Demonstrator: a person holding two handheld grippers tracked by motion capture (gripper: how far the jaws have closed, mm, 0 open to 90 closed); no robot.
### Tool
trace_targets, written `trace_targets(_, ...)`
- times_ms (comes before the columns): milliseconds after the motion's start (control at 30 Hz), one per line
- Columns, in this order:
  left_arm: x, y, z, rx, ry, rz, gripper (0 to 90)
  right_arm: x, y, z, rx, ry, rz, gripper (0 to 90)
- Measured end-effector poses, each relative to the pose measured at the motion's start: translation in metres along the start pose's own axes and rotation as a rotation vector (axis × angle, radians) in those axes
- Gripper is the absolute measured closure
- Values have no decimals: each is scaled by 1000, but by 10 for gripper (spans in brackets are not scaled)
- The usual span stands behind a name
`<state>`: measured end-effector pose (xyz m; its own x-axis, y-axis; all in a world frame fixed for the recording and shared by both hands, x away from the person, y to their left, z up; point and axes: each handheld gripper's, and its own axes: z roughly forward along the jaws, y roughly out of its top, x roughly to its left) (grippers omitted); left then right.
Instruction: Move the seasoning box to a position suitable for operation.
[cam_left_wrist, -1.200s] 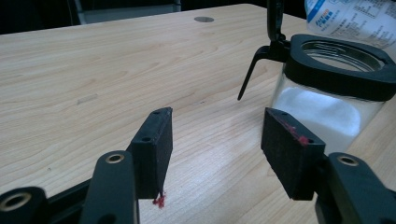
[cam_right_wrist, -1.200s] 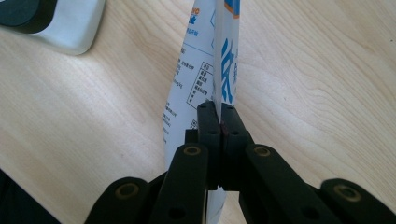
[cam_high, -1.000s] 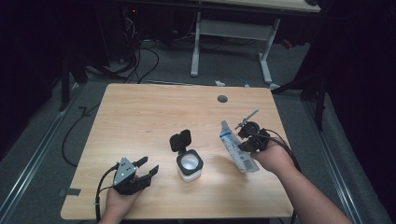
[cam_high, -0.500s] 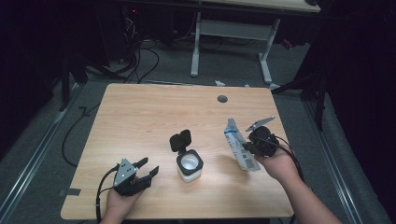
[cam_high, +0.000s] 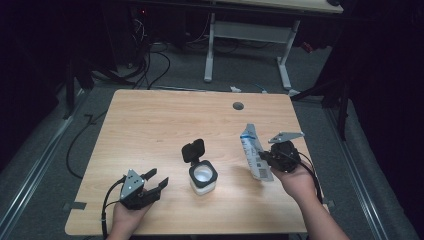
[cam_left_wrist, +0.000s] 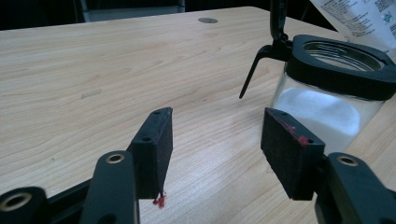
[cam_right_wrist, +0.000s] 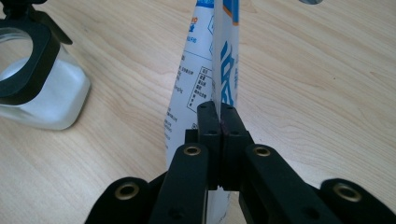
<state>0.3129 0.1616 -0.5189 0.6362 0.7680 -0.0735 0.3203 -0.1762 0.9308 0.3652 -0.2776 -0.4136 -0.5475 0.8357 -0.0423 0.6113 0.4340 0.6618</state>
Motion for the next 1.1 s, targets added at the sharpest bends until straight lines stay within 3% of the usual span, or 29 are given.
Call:
trace_targets(267,1,0,0,5,-4,12,440,2,-18,2,-74,-17,15,897)
trace_targets(500,-4,0,4,50,-18,79,435,-1,-32,-5,-181,-10,63,896)
trace_targets(633,-6,1,5,58,-11,95,434,1,-38,-2,-220,-22,56,897)
trace_targets(833,-3,2,4,53,-12,81,434,5,-47,7,-280,-19,69,896)
trace_targets(967,-8,3,5,49,-20,93,433,5,-51,11,-321,-16,71,896)
trace_targets(1100,-10,2,6,53,-24,97,431,1,-54,16,-361,-6,106,896)
